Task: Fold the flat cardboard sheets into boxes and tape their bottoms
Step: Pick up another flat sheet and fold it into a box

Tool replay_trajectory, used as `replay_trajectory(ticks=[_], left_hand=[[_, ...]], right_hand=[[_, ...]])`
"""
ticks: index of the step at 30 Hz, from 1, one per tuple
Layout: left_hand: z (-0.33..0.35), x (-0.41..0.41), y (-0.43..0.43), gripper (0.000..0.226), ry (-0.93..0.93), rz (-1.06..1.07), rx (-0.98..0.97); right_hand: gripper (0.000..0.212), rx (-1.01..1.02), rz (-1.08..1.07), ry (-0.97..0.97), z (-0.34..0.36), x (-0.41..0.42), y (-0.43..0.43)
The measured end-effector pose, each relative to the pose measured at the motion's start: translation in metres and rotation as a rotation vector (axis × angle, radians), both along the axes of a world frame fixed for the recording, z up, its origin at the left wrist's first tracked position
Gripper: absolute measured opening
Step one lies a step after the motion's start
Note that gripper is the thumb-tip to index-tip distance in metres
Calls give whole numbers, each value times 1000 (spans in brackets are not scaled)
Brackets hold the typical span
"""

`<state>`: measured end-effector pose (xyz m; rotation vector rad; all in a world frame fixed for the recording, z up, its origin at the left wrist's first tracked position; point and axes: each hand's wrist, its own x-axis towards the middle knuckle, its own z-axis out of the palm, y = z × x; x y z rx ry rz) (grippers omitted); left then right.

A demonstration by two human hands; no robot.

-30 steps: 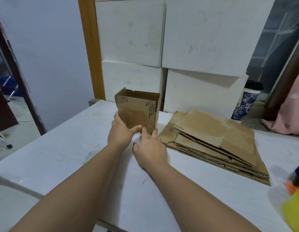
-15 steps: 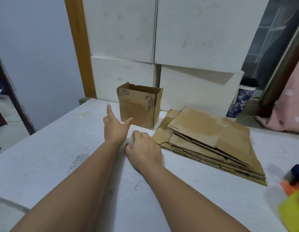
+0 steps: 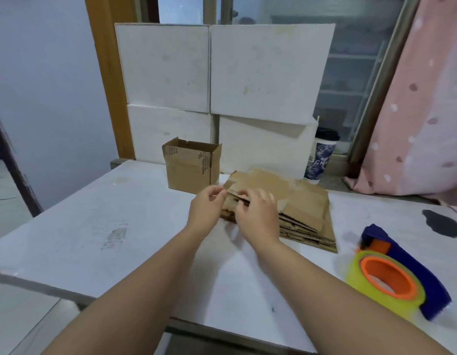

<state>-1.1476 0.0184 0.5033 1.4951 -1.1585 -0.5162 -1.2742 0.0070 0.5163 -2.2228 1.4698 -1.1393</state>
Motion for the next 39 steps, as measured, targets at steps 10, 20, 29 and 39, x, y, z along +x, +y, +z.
replay_trajectory(ticks=[10,20,29,39], left_hand=[[11,-49,-42,63,-140,115,373],[23,-46,-44,14,298,320,145],[41,-30,0,43,435,-44,73],[25,-52,72,32,77,195,-148]], right_hand=[[54,736,-420,-247,13,-104,-50],[40,645,-344,-352,25,-113,-53],[48,456,-294,-640,63,-118,-31],[66,274,86,-610,58,-107,40]])
